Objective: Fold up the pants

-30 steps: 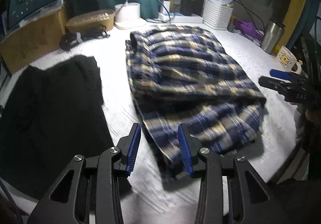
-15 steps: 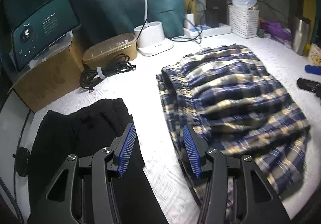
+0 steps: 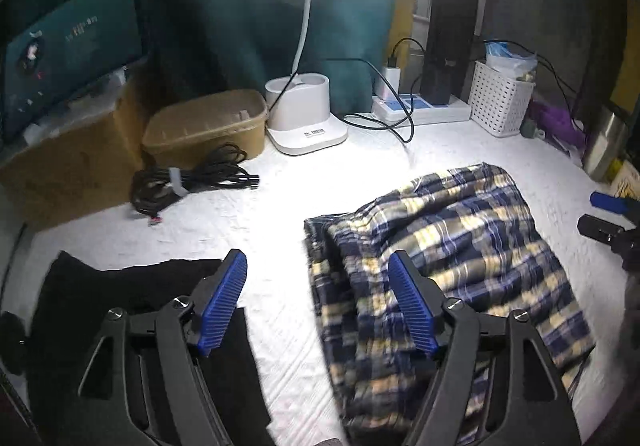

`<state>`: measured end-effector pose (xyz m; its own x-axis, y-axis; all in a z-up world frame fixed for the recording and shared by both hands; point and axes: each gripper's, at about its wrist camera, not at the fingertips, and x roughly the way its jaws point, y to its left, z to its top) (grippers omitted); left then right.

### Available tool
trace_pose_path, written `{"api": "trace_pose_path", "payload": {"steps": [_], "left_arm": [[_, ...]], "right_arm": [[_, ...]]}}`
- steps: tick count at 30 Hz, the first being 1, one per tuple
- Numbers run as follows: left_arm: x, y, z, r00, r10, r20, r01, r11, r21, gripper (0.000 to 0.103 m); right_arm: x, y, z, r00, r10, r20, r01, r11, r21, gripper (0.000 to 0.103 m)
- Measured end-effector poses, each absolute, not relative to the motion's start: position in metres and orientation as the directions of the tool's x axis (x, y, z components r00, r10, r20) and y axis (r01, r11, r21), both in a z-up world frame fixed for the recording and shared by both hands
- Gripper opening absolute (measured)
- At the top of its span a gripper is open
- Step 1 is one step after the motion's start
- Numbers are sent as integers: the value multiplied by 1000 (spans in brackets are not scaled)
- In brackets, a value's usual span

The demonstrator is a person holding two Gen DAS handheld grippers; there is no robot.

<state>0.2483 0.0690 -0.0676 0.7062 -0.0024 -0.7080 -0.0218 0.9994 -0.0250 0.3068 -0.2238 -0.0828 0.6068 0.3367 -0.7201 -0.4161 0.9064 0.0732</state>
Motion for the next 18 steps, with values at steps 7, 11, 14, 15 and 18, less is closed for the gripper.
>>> {"api": "trace_pose_path", "payload": {"steps": [7,11,14,15,18], "left_arm": [[266,55,-93,633,-150,-760,66,988,-141,74],[271,50,-109,593,-172,-787,78,985,-156,74],[272,50,-116,577,-181,-796,84,983,-163,75],[273,51,-119,565,-193,-802,78,980,-180,77],[275,55,-123,554,-220,-803,74,974,-216,80]], "right_arm": [[328,-222,-97,567,354,-743,-414,903,115,103],[336,-217,-104,539,376,-754,-434,891,134,103],[341,-212,-109,523,391,-758,-448,882,146,103],[343,-211,-111,516,397,-759,-454,878,150,103],[347,-204,-118,493,411,-767,-474,866,159,103]]}}
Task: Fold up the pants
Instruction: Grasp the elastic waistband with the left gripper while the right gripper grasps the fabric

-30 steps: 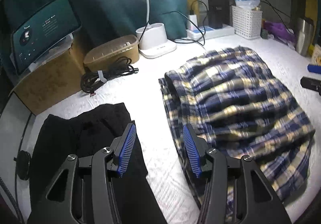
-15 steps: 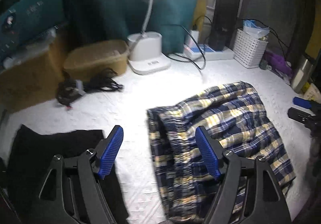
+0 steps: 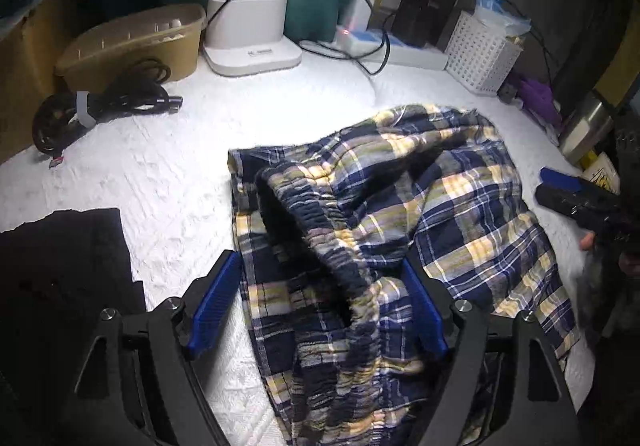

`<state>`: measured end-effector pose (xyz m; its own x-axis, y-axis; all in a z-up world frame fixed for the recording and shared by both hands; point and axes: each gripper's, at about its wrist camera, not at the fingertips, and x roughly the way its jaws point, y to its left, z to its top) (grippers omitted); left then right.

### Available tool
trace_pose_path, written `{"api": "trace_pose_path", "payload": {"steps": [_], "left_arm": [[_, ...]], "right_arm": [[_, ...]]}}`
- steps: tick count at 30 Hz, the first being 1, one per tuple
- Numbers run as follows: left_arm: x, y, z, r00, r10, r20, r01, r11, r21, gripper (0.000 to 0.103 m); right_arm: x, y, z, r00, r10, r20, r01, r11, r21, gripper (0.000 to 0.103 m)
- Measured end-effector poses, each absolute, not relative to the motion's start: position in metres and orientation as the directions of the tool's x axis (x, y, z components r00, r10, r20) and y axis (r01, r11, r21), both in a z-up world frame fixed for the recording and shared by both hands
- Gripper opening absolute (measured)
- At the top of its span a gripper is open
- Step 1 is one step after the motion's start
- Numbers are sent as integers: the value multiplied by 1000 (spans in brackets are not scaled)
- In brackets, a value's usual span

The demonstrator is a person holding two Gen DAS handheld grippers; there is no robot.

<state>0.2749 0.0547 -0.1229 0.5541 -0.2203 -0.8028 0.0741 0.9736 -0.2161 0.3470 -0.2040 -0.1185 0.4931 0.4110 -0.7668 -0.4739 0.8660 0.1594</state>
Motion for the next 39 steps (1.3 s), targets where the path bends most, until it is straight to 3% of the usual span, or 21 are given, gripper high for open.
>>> {"api": "trace_pose_path", "payload": {"steps": [10,14,22,28,30,32,39], "left_arm": [[282,49,-125,558,-224,-799,117,975,-191,88],[286,41,-124,546,-300,-783,173,954,-245,87],[285,27,-125,573,-298,-763,216,953,-211,74],[277,19,-127,603,-279,-747,239,957,-165,50],[277,21,-127,604,-283,-745,234,957,-174,42],[276,22,-126,608,-289,-739,231,956,-183,37],[272,20,-119,632,-295,-717,240,954,-180,32]], "right_arm": [[351,-186,-136,447,433,-782,-523,836,164,103],[349,-182,-137,444,433,-784,-537,830,154,103],[344,-161,-139,416,455,-787,-609,783,130,95],[346,-148,-138,400,483,-779,-638,757,142,79],[345,-145,-137,404,482,-777,-638,758,139,66],[345,-146,-137,408,487,-772,-629,763,148,54],[346,-155,-134,407,509,-758,-593,779,205,27]]}}
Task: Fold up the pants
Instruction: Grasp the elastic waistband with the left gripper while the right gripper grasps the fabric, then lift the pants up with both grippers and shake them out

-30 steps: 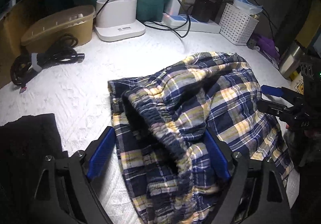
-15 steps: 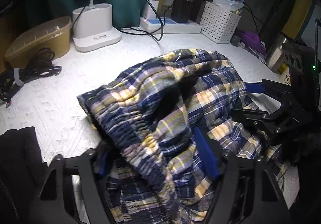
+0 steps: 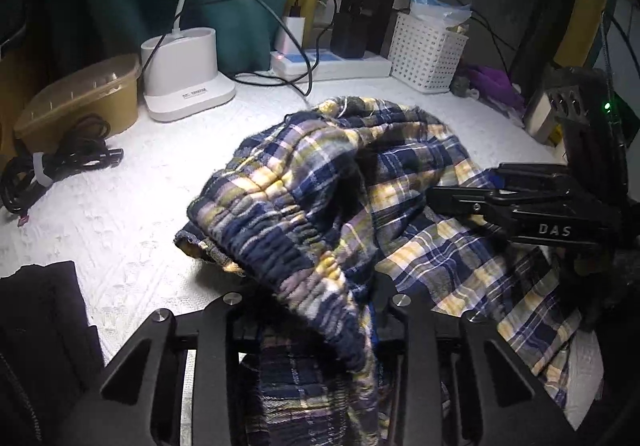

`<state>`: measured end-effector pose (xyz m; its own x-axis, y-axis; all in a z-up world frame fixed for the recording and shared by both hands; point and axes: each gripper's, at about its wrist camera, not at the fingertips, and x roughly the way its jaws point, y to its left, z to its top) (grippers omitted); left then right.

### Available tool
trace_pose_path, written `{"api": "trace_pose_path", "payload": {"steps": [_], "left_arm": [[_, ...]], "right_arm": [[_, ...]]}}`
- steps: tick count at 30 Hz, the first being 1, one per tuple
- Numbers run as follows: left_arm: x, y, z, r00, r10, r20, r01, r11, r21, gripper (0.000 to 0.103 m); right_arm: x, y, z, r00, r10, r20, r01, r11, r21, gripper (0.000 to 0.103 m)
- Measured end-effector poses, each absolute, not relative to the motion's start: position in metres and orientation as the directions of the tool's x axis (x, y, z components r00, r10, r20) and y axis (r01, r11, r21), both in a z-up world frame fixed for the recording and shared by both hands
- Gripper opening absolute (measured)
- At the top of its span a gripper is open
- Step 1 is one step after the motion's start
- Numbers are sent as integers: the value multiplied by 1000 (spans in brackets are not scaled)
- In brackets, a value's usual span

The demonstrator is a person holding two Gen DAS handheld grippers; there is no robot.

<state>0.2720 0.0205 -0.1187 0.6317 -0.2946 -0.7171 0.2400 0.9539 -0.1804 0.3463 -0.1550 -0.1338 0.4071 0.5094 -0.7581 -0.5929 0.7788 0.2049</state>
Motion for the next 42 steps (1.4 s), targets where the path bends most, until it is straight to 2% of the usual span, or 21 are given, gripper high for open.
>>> {"api": "trace_pose_path", "payload": {"steps": [4,8,42], "left_arm": [[266,21,-110,655,-304,-692,247,951,-184,32],[260,20,-101,675,-303,-672,248,952,-180,32],[176,15,-25,798,-285,-531,265,957,-116,32]], "right_arm": [[342,-156,-129,422,516,-746,-587,782,209,22],[333,-154,-118,450,513,-731,-594,783,184,21],[226,-177,-19,645,540,-541,-601,795,77,20]]}}
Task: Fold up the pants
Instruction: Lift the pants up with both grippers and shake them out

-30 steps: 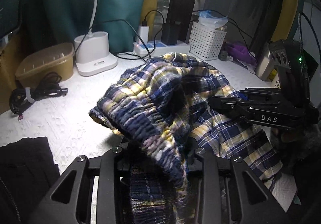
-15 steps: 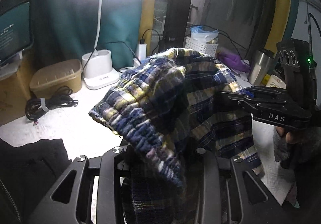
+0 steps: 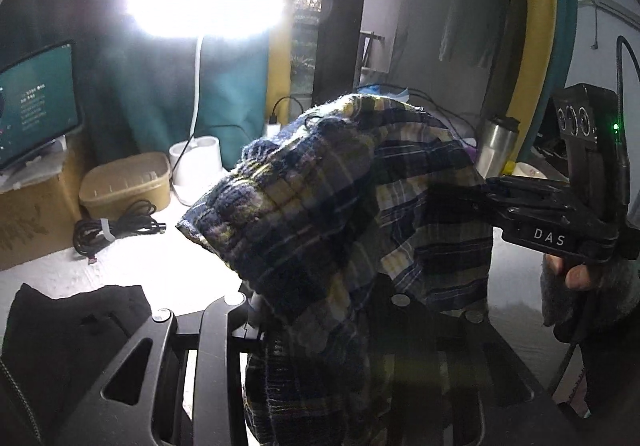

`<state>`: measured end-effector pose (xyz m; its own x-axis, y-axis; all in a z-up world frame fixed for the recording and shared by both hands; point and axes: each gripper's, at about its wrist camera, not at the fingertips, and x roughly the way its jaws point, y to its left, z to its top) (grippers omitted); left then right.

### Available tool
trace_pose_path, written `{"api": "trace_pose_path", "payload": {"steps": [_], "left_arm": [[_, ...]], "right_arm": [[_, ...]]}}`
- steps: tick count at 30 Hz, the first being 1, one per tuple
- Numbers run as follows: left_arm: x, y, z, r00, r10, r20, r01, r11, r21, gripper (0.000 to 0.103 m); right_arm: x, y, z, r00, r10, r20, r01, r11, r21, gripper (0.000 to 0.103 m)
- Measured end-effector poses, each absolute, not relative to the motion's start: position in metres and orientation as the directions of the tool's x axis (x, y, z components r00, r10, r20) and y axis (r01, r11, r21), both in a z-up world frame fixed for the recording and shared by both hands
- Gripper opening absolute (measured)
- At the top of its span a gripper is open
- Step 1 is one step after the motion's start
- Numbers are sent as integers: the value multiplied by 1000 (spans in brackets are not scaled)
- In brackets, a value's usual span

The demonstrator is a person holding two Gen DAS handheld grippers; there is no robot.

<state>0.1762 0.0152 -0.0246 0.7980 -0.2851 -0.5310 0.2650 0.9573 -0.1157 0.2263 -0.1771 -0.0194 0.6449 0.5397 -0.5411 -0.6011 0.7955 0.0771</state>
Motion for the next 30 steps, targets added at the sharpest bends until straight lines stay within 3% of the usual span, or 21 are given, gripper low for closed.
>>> {"api": "trace_pose_path", "payload": {"steps": [17,30], "left_arm": [[109,22,20,877,-268,-400,265,962,-64,32],[55,69,44,936,-220,-273,208,975,-75,32]], "right_arm": [[149,-181,31,714,564,-414,-619,785,3,20],[100,-147,62,714,614,-336,-671,737,-79,20]]}}
